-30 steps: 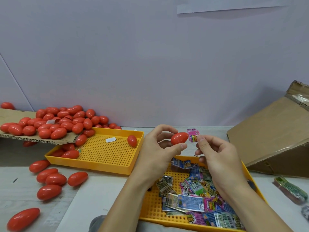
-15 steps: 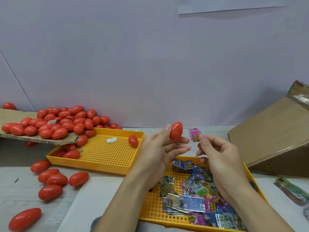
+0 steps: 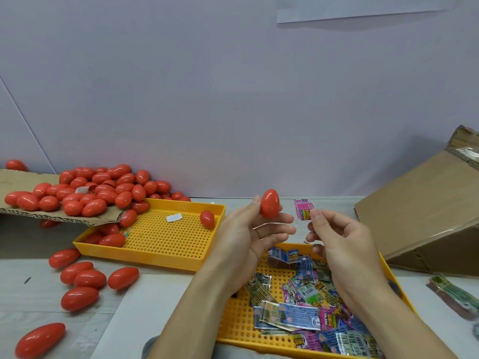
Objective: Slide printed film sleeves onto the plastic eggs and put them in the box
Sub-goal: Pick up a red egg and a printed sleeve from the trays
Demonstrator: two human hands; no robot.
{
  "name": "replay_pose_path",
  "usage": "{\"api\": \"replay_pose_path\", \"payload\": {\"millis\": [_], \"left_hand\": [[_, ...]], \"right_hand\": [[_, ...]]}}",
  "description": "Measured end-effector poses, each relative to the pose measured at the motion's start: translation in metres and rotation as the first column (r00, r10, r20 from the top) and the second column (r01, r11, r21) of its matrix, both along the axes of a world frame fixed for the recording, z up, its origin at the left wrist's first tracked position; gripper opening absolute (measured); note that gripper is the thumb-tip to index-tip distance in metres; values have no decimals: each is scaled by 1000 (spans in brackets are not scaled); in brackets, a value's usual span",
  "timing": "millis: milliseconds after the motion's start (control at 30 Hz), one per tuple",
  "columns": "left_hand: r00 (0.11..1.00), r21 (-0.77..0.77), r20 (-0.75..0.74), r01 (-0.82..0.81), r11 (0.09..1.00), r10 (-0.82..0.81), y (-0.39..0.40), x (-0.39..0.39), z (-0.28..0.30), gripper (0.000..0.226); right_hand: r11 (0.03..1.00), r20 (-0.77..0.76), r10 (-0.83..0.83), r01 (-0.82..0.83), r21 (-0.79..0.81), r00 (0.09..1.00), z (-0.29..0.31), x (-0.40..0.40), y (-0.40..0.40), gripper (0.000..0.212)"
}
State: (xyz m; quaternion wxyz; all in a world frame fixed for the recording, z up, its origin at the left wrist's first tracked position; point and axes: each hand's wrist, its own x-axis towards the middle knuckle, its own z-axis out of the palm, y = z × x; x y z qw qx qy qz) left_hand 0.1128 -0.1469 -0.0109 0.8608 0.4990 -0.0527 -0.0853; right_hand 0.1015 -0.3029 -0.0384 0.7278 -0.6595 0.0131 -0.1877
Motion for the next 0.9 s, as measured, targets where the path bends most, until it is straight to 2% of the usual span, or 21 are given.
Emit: {"api": "replay_pose_path", "payload": {"millis": [100, 333, 667, 900], "left_hand": [[996, 158, 88, -41, 987, 27, -2, 2, -8, 23], [987, 297, 161, -52, 953, 4, -1, 2, -13, 34], [982, 374, 187, -38, 926, -36, 1, 3, -15, 36], [988, 283, 152, -26, 959, -18, -1, 4, -15, 39]], "right_hand": [[1000, 3, 16, -16, 10, 1000, 1, 0, 0, 15], [999, -5, 36, -36, 17, 999, 3, -1, 0, 15], [997, 22, 68, -67, -38, 997, 6, -7, 0, 5], [993, 37, 90, -87, -83, 995, 8, -7, 1, 4]]}}
